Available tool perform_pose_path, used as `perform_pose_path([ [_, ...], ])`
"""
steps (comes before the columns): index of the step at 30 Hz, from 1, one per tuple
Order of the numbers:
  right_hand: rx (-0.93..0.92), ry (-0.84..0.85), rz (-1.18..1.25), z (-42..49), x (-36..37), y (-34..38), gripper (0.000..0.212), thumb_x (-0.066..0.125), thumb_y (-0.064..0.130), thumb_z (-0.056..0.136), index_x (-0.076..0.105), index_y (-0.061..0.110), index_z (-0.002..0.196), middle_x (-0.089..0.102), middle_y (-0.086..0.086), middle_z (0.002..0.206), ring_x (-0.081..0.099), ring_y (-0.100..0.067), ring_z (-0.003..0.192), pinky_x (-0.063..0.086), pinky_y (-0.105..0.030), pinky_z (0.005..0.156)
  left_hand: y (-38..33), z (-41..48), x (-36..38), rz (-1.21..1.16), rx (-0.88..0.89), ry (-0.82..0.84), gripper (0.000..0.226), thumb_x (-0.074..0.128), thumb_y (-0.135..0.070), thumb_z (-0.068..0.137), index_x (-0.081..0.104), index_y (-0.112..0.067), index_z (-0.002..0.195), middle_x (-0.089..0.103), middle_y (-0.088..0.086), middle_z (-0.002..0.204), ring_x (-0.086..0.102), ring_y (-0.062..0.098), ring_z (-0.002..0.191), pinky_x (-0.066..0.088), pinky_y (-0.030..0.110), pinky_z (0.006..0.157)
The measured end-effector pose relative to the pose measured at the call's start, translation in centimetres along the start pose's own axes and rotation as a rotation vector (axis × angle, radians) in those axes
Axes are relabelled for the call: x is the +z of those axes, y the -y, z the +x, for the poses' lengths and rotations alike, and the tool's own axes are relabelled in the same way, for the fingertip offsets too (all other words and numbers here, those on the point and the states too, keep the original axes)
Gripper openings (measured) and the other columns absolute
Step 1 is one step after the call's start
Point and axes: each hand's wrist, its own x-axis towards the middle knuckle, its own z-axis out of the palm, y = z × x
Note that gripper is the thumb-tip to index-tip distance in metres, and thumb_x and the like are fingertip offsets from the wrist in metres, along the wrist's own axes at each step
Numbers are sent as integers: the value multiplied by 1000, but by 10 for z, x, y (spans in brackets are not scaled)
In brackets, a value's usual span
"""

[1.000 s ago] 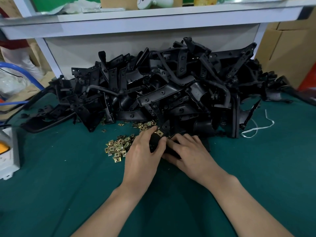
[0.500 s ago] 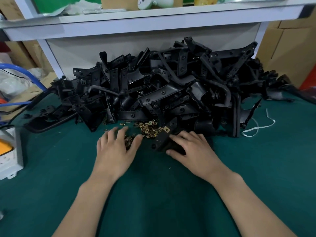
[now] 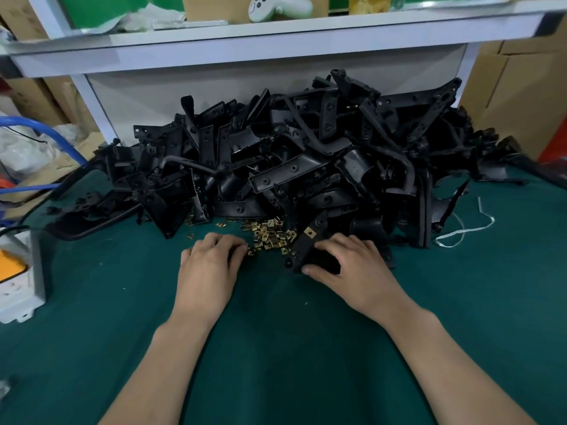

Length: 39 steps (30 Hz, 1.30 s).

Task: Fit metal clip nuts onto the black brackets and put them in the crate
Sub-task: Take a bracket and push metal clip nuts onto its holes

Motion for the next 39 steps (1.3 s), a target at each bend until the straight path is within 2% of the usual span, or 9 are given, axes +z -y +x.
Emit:
perform_pose_path([
  [3,5,-1,3,0,0,0,77,32,78,85,57,28,137,56,16,125,43,-8,114,26,-27,99,-2,2,-1,-96,1,-66,16,63,-27,98,75,-19,105,64,-3,110,59,24,102,41,42,94],
  [6,2,0,0,0,1,-1,85,24,82,81,57,28,137,56,16,123,43,-8,112,25,-26,96,-5,2,-5,-290,-31,-116,17,64,-30,97,75,-25,108,65,-12,103,57,13,102,44,37,95],
  [10,4,1,-3,0,2,-2,87,22,83,80,57,28,137,56,16,123,43,-8,112,25,-25,95,-14,3,-7,-513,-77,-126,25,54,-22,104,70,-23,123,58,-12,95,56,-4,92,40,7,83],
  [11,5,2,-5,1,2,-2,87,21,83,80,57,28,137,56,16,123,43,-8,112,24,-25,94,-15,4,-7,-544,-114,-99,29,49,-20,106,67,-22,129,56,-10,96,54,-7,88,38,4,80],
  [15,12,9,-6,1,1,-1,89,20,84,78,56,28,138,56,15,126,43,-8,114,25,-26,97,-18,6,-7,-907,-322,8,29,48,-18,107,62,-27,130,65,-2,89,59,-2,72,48,10,69],
  [19,12,10,-7,1,1,-1,89,20,83,79,56,28,138,56,15,126,43,-9,115,25,-26,98,-21,6,-9,-1139,-332,3,19,59,-17,102,67,-22,119,69,-10,76,64,5,74,54,16,73],
  [25,3,-5,-2,1,2,-2,87,21,83,80,57,28,137,57,16,124,43,-7,112,22,-24,93,-21,6,-11,-1221,-271,-4,21,65,-33,89,78,-27,106,70,-7,82,65,8,78,56,19,78],
  [31,3,-4,-8,1,2,-2,89,20,83,79,58,28,136,56,16,122,42,-7,109,21,-24,92,-21,5,-10,-1285,-260,14,28,62,-34,89,77,-23,110,68,-7,84,63,9,80,55,21,80],
  [39,4,-1,-12,1,3,-2,88,20,83,79,57,28,137,56,16,123,43,-9,112,22,-24,92,-23,6,-11,-1301,-266,3,25,56,-14,101,78,-24,107,71,-4,91,65,11,85,56,23,80],
])
